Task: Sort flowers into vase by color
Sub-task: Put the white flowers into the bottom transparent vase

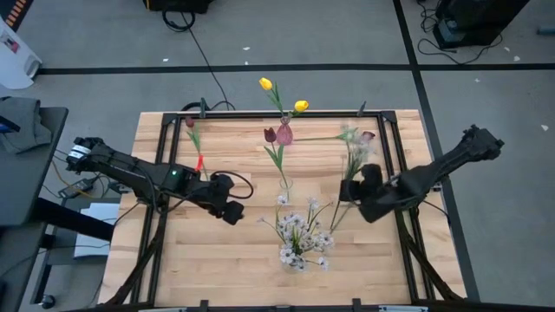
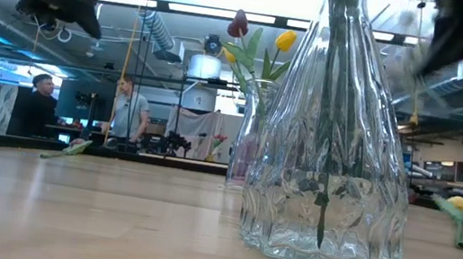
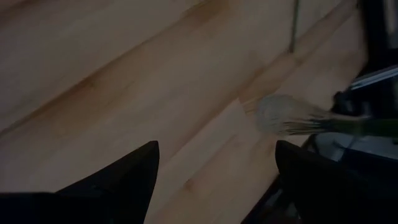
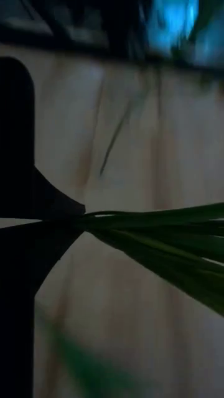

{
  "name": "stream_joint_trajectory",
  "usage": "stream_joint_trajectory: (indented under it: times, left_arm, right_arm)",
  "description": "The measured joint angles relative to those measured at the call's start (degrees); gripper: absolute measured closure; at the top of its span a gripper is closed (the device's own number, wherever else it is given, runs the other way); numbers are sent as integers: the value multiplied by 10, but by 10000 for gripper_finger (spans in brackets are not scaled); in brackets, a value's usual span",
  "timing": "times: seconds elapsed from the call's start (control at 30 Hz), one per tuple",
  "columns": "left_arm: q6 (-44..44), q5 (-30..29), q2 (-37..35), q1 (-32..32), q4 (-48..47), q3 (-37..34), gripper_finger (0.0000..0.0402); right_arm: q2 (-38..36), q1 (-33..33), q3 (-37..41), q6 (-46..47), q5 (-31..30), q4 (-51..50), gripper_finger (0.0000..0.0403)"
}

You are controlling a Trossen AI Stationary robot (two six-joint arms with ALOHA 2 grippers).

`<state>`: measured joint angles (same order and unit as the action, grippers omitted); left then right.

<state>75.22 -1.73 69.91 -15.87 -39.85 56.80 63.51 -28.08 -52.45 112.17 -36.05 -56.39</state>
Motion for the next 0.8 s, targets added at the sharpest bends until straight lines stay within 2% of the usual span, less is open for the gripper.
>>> stream_joint_trajectory:
  times: [0.1,0.2,0.33,0.43,0.63,0.73,0.8]
  left_arm:
    - [0,-6,0,0,32,0,76]
    - [0,-18,0,0,61,0,76]
    - [0,-21,0,0,89,0,76]
    - [0,-21,0,0,99,0,76]
    - [17,15,25,-19,181,0,76]
    - [34,38,56,-41,228,0,76]
    - [44,37,80,-59,268,0,76]
  right_arm:
    - [-25,-23,-31,-98,-71,1,395]
    - [-39,-43,-63,-200,-114,2,395]
    - [-43,-70,-101,-337,-122,2,395]
    - [-43,-98,-117,-405,-114,2,395]
    - [-43,-171,-122,-436,-86,-11,395]
    - [-42,-219,-122,-421,-49,-32,395]
    - [-42,-255,-120,-397,-48,-39,395]
